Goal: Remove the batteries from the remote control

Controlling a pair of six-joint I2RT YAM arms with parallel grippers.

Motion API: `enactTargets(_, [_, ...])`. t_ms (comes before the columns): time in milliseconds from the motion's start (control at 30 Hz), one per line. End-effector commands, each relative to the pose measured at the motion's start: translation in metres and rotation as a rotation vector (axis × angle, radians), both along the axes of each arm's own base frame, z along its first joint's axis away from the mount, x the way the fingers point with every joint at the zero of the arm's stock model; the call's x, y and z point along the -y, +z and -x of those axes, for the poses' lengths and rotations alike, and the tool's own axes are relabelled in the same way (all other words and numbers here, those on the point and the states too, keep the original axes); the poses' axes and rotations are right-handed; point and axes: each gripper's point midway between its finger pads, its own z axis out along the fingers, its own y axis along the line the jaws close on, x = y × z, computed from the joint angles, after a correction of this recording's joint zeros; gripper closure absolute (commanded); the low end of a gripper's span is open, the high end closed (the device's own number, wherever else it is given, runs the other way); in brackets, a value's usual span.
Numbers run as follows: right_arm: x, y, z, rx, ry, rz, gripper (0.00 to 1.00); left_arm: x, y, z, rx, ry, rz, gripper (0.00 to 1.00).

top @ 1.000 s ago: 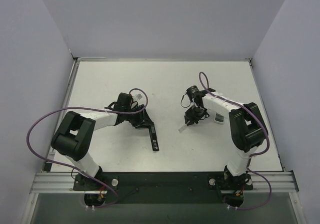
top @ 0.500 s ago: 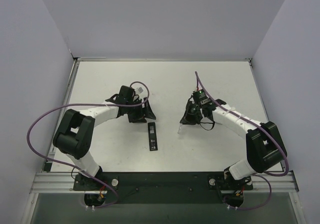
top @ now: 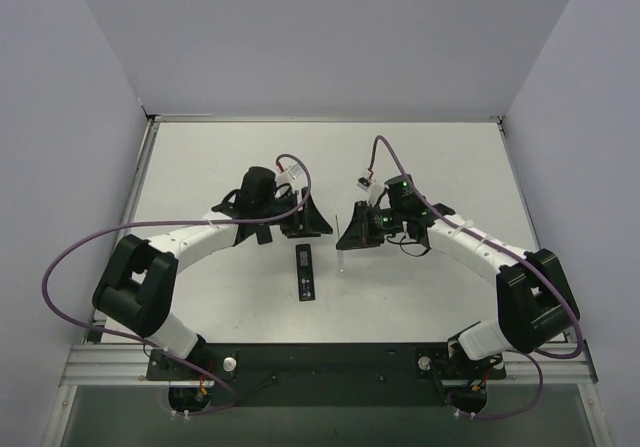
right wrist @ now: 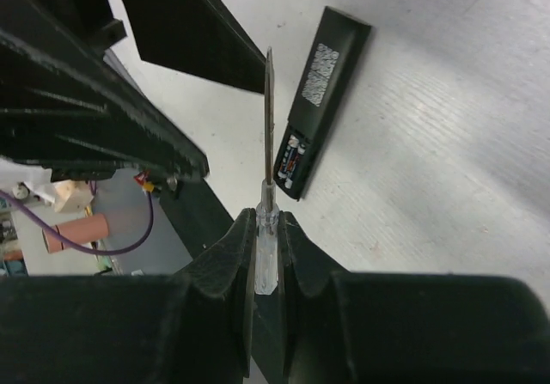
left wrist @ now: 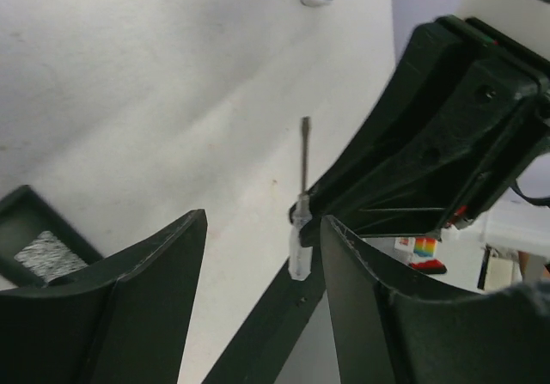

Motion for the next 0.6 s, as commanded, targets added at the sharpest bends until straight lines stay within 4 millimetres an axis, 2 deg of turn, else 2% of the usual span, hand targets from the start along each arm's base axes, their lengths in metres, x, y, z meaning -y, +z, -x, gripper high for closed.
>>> enactTargets(0, [-0.017, 0.023, 0.013, 0.071, 0.120, -0.105, 1.00, 0.023, 0.046, 0.013, 0.073, -0.071, 0.189, 0.35])
enactTargets(33, [-0.019, 0.023, 0.015, 0.065, 0.126, -0.109, 1.00, 0.025, 0.053, 0.010, 0.100, -0.072, 0.222, 0.35])
enactTargets(167, [-0.026, 0.028, 0.018, 0.060, 0.141, -0.125, 1.00, 0.027, 0.050, 0.014, 0.078, -0.075, 0.259, 0.35])
enactTargets(267, [-0.029, 0.031, 0.020, 0.060, 0.149, -0.140, 1.00, 0.027, 0.043, 0.015, 0.060, -0.078, 0.251, 0.43])
enactTargets(400, [-0.030, 0.034, 0.021, 0.064, 0.150, -0.158, 1.00, 0.028, 0.045, 0.019, 0.048, -0.085, 0.279, 0.67])
enactTargets(433, [-0.029, 0.035, 0.020, 0.074, 0.142, -0.150, 1.00, 0.028, 0.047, 0.020, 0.054, -0.087, 0.285, 0.85])
enactTargets(500, [-0.024, 0.032, 0.015, 0.109, 0.117, -0.112, 0.99, 0.027, 0.047, 0.020, 0.041, -0.077, 0.281, 1.00])
enactTargets(533, [-0.019, 0.033, 0.011, 0.143, 0.081, -0.077, 0.86, 0.025, 0.047, 0.020, 0.027, -0.061, 0.271, 1.00])
enactTargets(567, [-0.016, 0.032, 0.009, 0.171, 0.067, -0.054, 0.82, 0.024, 0.047, 0.018, 0.023, -0.047, 0.268, 1.00])
